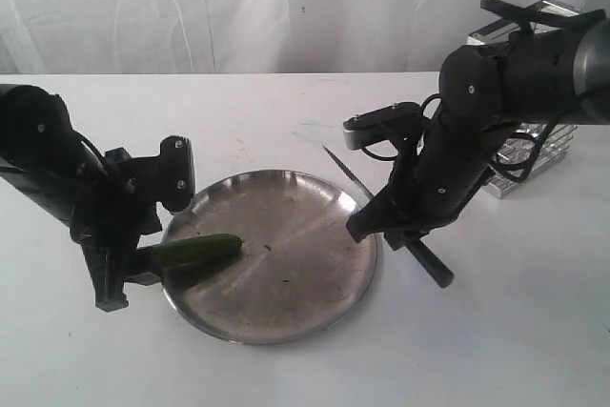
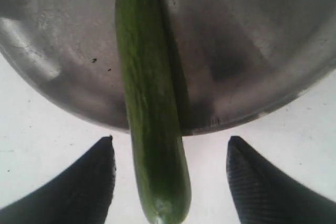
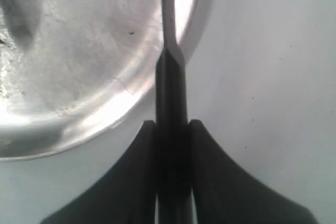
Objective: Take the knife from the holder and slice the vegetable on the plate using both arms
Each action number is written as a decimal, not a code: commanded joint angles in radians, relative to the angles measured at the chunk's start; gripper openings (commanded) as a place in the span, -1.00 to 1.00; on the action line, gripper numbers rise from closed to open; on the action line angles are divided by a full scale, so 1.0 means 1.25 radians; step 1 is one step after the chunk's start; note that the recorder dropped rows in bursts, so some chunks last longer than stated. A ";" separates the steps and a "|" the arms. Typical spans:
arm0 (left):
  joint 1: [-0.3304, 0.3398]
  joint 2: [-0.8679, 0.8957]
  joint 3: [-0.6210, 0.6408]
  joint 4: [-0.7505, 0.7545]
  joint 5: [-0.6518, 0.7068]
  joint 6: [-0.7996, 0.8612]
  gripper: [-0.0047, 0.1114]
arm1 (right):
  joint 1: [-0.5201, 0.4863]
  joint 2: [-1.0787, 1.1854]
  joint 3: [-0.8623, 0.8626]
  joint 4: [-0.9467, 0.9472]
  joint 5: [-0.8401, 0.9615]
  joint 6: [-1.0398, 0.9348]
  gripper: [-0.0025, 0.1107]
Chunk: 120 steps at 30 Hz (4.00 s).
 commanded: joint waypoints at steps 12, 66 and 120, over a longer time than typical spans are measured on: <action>-0.004 0.082 -0.017 -0.012 -0.077 -0.015 -0.76 | -0.011 -0.004 0.013 -0.015 0.017 0.008 -0.96; -0.033 0.220 -0.270 -0.764 -0.158 -0.052 -0.91 | 0.113 0.056 -0.080 0.044 0.157 0.155 -0.96; 0.031 0.332 -0.304 -1.267 0.011 0.285 -0.91 | 0.113 0.062 -0.014 0.152 0.044 0.133 -0.96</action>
